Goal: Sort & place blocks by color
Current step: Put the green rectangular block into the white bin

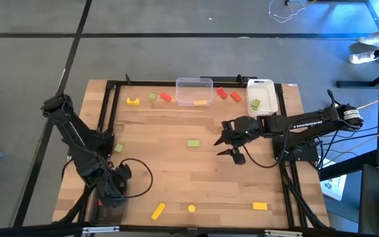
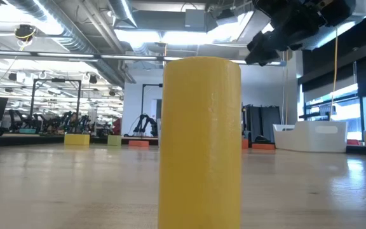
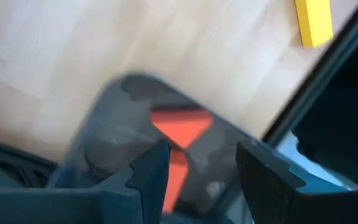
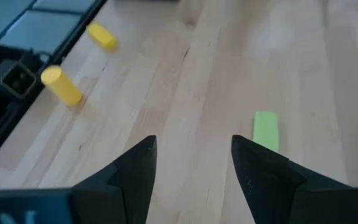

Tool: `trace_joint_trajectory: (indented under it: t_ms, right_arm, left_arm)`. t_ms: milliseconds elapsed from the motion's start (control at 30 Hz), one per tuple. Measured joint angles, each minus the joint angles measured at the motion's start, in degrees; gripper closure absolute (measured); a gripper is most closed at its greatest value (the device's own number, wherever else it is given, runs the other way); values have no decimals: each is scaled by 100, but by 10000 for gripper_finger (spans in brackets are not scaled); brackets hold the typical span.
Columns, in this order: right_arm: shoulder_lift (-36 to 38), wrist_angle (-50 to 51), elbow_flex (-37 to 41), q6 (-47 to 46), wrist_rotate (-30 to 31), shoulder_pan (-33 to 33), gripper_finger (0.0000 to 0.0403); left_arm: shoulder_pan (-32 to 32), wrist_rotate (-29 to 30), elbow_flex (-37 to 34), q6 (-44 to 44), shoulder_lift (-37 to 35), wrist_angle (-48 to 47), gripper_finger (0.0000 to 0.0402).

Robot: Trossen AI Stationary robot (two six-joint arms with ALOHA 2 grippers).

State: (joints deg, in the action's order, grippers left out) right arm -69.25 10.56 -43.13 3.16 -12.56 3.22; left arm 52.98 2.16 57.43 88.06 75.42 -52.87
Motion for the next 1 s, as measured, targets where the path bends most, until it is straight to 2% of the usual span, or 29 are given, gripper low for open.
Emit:
trace_joint_trajectory:
  t_ms: [67, 267, 400, 533, 700, 1000]
  right_arm:
    - [0, -186, 0, -163, 104, 1, 194]
    - [0, -779, -2, -575, 1266, 0, 194]
    - [-59, -832, -3, -436, 1290, 5, 194]
    - [-335, -822, -44, -437, 1295, 0, 194]
    - [-1052, -812, -399, -347, 1298, 0, 194]
    - [-2378, -668, -1183, -142, 1294, -105, 194]
  left_arm:
    - [-15, 326, 0, -13, 0, -90, 227]
    - [-372, 782, 0, -483, 0, -386, 227]
    - [-787, 870, 0, -1128, 0, -505, 226]
    - [-1215, 1260, 0, -1769, 0, -517, 226]
    - [-1709, 1755, 0, -2489, -2, -511, 226]
    - [-2153, 1839, 0, -3018, -2, -492, 226]
